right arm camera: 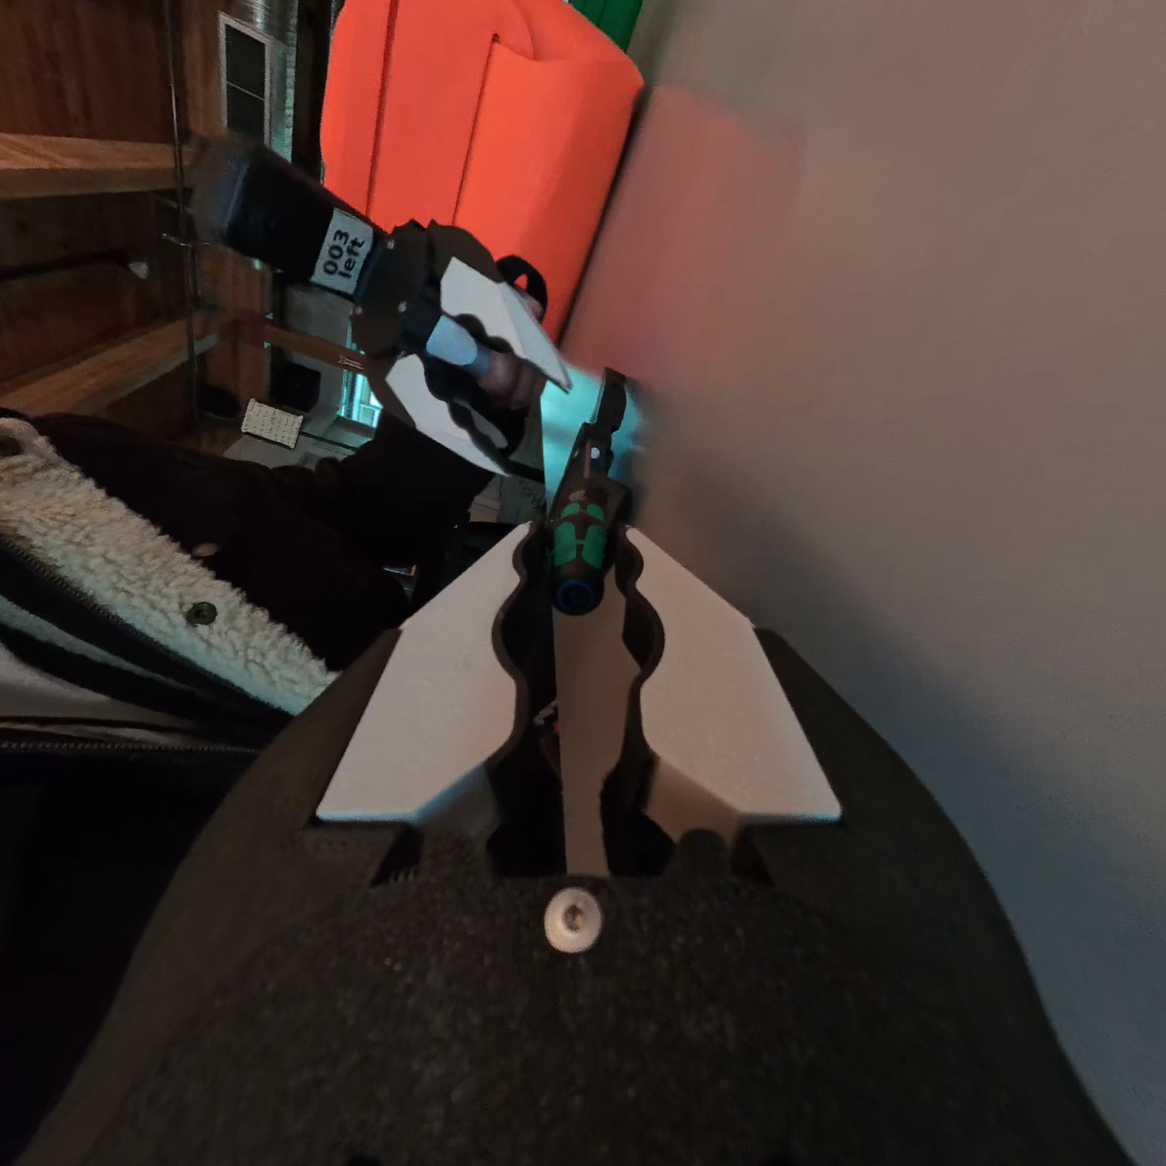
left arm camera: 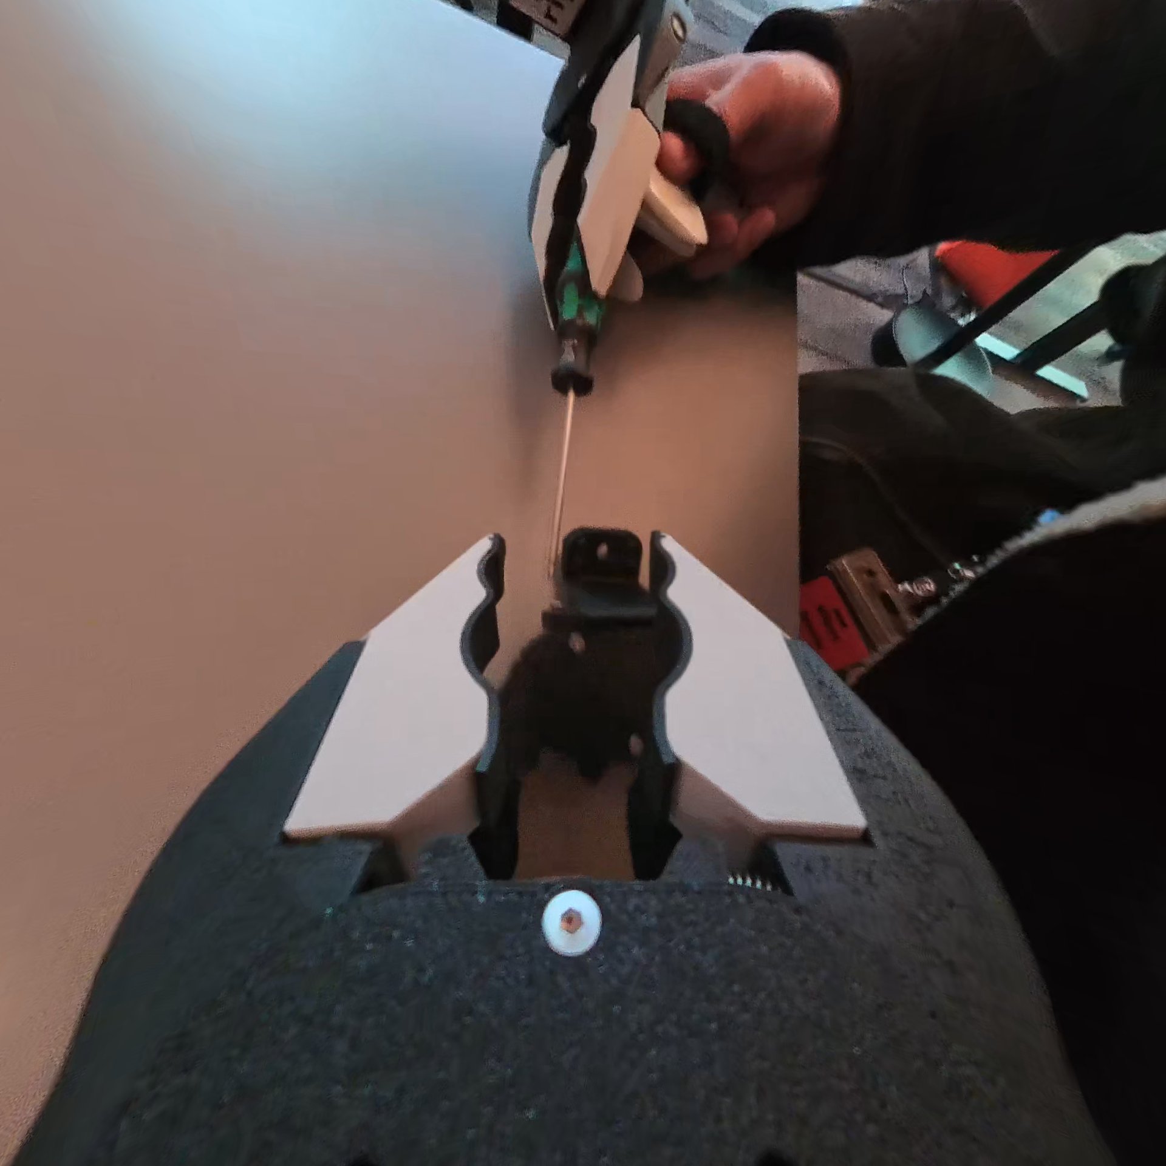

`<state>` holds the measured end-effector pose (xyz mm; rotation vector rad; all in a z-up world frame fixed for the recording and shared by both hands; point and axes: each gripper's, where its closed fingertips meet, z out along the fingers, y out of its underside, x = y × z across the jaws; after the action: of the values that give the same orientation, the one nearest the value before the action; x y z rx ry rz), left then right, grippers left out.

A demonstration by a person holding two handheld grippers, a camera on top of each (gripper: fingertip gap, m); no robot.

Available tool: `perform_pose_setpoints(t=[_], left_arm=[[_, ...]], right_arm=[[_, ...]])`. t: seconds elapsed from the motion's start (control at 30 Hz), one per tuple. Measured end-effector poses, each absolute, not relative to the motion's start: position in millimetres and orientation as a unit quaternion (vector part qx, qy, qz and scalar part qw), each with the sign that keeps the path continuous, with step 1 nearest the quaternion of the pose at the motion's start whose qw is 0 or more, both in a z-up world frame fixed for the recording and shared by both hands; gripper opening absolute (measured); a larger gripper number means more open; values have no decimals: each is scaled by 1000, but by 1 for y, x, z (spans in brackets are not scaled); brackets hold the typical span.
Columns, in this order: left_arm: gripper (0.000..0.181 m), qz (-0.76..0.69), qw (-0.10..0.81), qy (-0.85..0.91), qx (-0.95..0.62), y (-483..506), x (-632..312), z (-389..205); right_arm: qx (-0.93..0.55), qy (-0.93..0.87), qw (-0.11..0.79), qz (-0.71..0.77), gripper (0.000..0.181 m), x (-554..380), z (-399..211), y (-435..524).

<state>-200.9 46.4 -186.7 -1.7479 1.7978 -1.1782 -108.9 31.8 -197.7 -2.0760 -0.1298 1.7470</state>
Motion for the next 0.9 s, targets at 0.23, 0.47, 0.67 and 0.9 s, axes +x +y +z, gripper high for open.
perform_pose_setpoints(t=[0.23,0.47,0.67,0.9], left_arm=[[70,-312,200,678,-635,31,-236,-210],[84,-260,205,709,-622,29,-236,-225],[82,-273,198,706,-623,26,-236,-226],[82,-280,197,704,-622,26,-236,-227]], right_arm=[[-752,-63,197,626,21,-114,-200,35],[-754,-66,189,625,21,-116,-202,34],[-757,-69,186,623,21,-118,-203,33],[-754,-68,186,626,21,-118,-202,33]])
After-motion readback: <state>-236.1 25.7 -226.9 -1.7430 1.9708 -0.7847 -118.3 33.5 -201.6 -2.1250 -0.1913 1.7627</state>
